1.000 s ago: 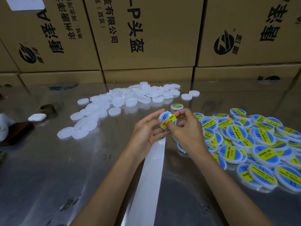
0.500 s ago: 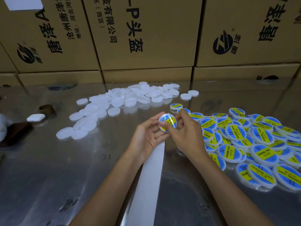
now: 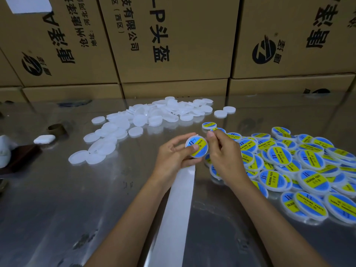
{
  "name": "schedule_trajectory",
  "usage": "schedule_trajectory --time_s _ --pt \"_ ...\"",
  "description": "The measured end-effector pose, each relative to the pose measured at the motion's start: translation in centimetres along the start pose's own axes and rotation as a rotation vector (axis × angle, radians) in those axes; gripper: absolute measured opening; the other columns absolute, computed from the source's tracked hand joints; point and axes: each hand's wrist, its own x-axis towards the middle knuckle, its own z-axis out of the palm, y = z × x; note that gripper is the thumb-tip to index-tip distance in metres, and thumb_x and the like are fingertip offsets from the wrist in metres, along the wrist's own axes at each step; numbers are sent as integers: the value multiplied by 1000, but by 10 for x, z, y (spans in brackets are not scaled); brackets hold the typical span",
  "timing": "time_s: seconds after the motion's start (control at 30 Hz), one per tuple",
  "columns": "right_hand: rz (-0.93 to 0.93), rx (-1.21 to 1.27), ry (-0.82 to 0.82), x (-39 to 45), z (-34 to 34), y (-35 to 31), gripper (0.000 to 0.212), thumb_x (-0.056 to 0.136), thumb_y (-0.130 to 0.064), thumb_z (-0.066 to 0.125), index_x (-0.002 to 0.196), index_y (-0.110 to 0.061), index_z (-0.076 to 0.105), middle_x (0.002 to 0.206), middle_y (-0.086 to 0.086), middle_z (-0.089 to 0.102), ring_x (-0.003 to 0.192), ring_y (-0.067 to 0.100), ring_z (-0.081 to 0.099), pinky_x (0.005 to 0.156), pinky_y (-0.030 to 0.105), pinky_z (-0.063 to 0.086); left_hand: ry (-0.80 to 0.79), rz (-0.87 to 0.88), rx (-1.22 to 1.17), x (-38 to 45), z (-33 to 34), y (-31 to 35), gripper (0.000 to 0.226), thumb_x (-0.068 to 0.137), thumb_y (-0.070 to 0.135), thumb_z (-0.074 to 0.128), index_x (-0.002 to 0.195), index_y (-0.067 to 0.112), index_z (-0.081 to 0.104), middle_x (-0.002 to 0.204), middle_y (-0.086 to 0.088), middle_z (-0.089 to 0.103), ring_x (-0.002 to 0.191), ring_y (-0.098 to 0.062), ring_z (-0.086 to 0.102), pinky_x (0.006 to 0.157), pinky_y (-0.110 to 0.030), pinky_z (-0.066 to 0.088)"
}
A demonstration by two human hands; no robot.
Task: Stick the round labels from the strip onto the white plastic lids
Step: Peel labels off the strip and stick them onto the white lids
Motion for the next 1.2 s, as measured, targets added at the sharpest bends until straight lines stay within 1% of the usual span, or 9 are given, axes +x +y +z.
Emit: schedule_trajectory --time_s 0.07,0.13,0.23,0.3,0.5,0.73,0.9,1.07,1.2 --pt "-14 30 -63 -1 1 -2 28 101 -34 51 78 -19 57 57 -2 50 55 14 42 56 38 41 68 20 -34 -1 -1 1 30 86 8 76 115 12 72 104 -14 76 91 -30 75 72 -33 62" --pt "-10 37 -141 -2 4 -2 21 89 -49 64 89 -29 62 59 -4 48 54 8 44 54 26 40 140 12 -98 0 -1 1 27 86 7 75 112 9 72 103 -16 76 87 -29 75 70 -33 62" --pt "-15 -14 -208 -3 9 1 41 67 -60 72 97 -38 55 57 -8 45 52 7 43 51 19 35 242 -11 -133 0 1 0 17 86 13 77 102 10 75 99 -16 76 77 -25 72 63 -31 61" --pt "-27 -7 -178 -4 12 1 41 67 -54 76 96 -38 52 54 -8 46 50 7 42 50 20 34 261 -17 -145 1 2 -1 12 86 18 77 96 12 75 95 -16 75 73 -24 72 60 -30 60" --pt "0 81 -25 -4 10 0 11 90 -30 66 86 -24 59 47 1 45 44 12 37 47 29 35 101 -39 -197 0 5 0 21 97 18 63 114 8 70 101 -14 77 85 -25 76 64 -29 61" --pt "97 79 20 -2 3 0 15 98 -21 58 86 -15 65 53 -10 58 52 10 52 56 29 40 -142 -34 -80 0 5 0 43 91 -10 63 126 13 61 116 -8 73 102 -21 72 77 -27 59" --pt "64 64 -69 -8 8 -13 25 102 -25 49 92 -15 70 76 2 70 75 16 62 71 33 48 50 25 42 0 3 -1 30 80 1 79 101 9 60 84 -8 73 70 -23 72 55 -31 59" --pt "82 144 -228 -12 13 -15 5 89 -27 69 94 -27 68 54 -10 43 52 6 40 51 19 34 190 52 28 1 0 0 20 88 8 74 91 4 54 76 -18 71 54 -25 67 43 -27 50" --pt "115 268 -305 -12 12 -17 27 79 -22 81 101 -29 68 56 -8 42 53 3 38 51 15 34 253 40 35 2 1 3 23 95 19 68 94 -1 58 71 -14 67 52 -21 63 43 -26 49"
